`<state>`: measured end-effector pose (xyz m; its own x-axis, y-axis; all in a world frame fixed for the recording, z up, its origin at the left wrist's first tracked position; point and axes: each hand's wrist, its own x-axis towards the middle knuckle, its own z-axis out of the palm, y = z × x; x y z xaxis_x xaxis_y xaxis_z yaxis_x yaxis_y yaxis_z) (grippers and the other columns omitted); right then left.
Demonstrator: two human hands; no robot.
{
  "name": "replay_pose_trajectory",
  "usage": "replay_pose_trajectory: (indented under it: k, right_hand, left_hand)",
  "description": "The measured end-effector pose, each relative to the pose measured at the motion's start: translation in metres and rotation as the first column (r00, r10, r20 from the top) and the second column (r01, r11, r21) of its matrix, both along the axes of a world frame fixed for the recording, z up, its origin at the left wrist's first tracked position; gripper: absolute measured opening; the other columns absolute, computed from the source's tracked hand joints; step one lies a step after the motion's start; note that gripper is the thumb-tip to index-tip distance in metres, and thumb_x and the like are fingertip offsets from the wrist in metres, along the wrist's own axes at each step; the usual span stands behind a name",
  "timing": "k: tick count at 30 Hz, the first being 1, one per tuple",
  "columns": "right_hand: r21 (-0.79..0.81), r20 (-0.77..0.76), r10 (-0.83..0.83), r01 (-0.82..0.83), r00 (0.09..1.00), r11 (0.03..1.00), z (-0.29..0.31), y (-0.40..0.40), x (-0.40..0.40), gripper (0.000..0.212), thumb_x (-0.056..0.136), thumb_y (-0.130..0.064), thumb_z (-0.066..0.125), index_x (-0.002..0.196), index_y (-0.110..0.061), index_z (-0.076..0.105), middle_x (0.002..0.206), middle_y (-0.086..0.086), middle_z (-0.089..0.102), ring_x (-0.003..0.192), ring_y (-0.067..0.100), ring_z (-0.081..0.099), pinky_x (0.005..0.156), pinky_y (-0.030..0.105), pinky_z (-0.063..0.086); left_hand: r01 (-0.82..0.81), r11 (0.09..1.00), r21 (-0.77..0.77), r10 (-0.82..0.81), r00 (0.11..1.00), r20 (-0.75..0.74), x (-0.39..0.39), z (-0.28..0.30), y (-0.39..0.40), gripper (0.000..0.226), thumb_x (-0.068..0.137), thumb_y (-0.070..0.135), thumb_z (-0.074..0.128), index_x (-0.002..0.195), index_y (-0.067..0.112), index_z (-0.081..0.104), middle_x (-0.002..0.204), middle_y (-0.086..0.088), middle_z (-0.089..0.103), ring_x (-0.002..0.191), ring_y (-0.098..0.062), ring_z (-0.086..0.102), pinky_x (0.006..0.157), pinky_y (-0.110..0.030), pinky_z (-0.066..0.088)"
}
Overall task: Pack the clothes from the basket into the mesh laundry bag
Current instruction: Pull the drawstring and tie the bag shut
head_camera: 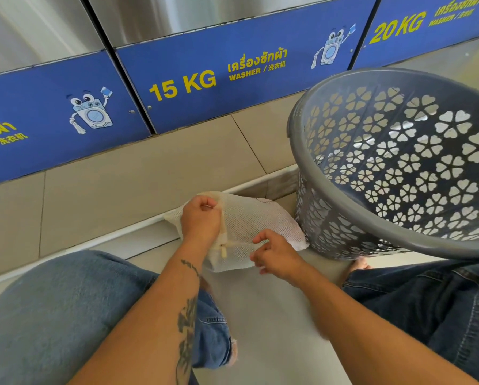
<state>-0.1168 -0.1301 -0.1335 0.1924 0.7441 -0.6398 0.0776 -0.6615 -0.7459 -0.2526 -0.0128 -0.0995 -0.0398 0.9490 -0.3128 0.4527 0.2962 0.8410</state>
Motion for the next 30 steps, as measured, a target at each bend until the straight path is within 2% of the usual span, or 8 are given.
replay_pose_trajectory:
  k: [3,6,9,13,16,19,24,30]
  right_hand:
    - [-0.049,0.298,0.016,-0.002,0.955,0.999,-0.010,-0.003,0.013,0.044,0.082,-0.008,0.062,0.124,-0.019,0.053,0.108,0.007,0.059,0.091,0.023,0.060,0.077,0.037,0.051]
    - [-0.006,0.505,0.005,-0.003,0.863,1.000,-0.012,0.008,0.021,0.055,0.079,-0.020,0.063,0.132,-0.021,0.047,0.132,0.012,0.045,0.122,0.033,0.047,0.100,0.038,0.042]
    - [0.038,0.595,0.018,-0.050,0.804,0.998,-0.014,0.027,0.021,0.055,0.084,-0.034,0.060,0.136,-0.024,0.044,0.141,0.014,0.039,0.129,0.036,0.037,0.107,0.045,0.034]
    - [0.004,0.537,0.005,-0.008,0.844,1.000,-0.027,0.055,0.031,0.059,0.092,-0.046,0.052,0.146,-0.029,0.036,0.150,0.015,0.038,0.137,0.038,0.037,0.111,0.051,0.034]
    - [-0.016,0.411,-0.064,0.077,0.909,0.997,-0.042,0.074,0.044,0.061,0.095,-0.051,0.049,0.150,-0.032,0.032,0.155,0.013,0.038,0.140,0.037,0.038,0.110,0.052,0.036]
    - [-0.064,0.269,-0.116,0.138,0.956,0.988,-0.063,0.086,0.055,0.070,0.093,-0.059,0.050,0.153,-0.036,0.024,0.161,0.011,0.029,0.143,0.038,0.034,0.111,0.054,0.035]
    - [-0.223,0.064,-0.006,0.021,0.998,0.975,-0.090,0.055,0.064,0.112,0.064,-0.082,0.066,0.155,-0.039,0.015,0.166,0.004,0.017,0.149,0.035,0.026,0.119,0.058,0.023]
    - [-0.117,0.350,0.028,0.014,0.936,0.993,-0.062,0.014,0.023,0.114,0.053,-0.095,0.055,0.150,-0.045,0.022,0.151,0.001,0.047,0.134,0.031,0.047,0.110,0.049,0.038]
  left_hand:
    - [0.015,0.999,-0.037,-0.025,0.954,-0.298,-0.025,-0.001,-0.008,0.019,0.079,0.009,0.050,0.086,0.023,0.063,0.085,0.006,0.060,0.086,-0.026,0.061,0.067,-0.030,0.045]
    - [-0.108,0.970,-0.216,0.001,0.896,-0.445,-0.041,-0.008,-0.013,0.041,0.081,0.016,0.051,0.121,0.021,0.052,0.126,-0.010,0.041,0.114,-0.035,0.044,0.087,-0.041,0.044]
    - [-0.063,0.982,-0.180,-0.018,0.909,-0.417,-0.037,-0.009,-0.008,0.065,0.074,0.022,0.050,0.138,0.028,0.038,0.142,-0.011,0.024,0.124,-0.037,0.034,0.101,-0.054,0.038]
    - [-0.009,0.899,-0.437,-0.150,0.933,-0.328,-0.028,-0.026,-0.012,0.092,0.075,0.051,0.056,0.148,0.049,0.000,0.159,-0.007,-0.022,0.144,-0.043,-0.010,0.106,-0.069,0.023]
    - [-0.010,0.816,-0.577,-0.154,0.960,-0.234,-0.028,-0.048,-0.017,0.106,0.069,0.061,0.059,0.143,0.053,-0.016,0.155,-0.011,-0.035,0.143,-0.049,-0.013,0.111,-0.061,0.023]
    - [-0.009,0.759,-0.652,-0.128,0.978,-0.162,-0.026,-0.066,-0.016,0.115,0.065,0.059,0.067,0.139,0.058,-0.020,0.157,-0.015,-0.027,0.140,-0.051,0.019,0.103,-0.052,0.037]
    - [0.091,0.792,-0.604,-0.264,0.942,-0.205,-0.032,-0.094,-0.025,0.125,0.058,0.055,0.073,0.134,0.062,-0.027,0.162,-0.012,-0.006,0.136,-0.045,0.032,0.104,-0.054,0.040]
    - [0.211,0.924,-0.320,-0.339,0.839,-0.426,-0.039,-0.074,-0.016,0.053,0.085,0.022,0.043,0.136,0.032,0.047,0.136,-0.003,0.056,0.114,-0.032,0.054,0.093,-0.036,0.042]
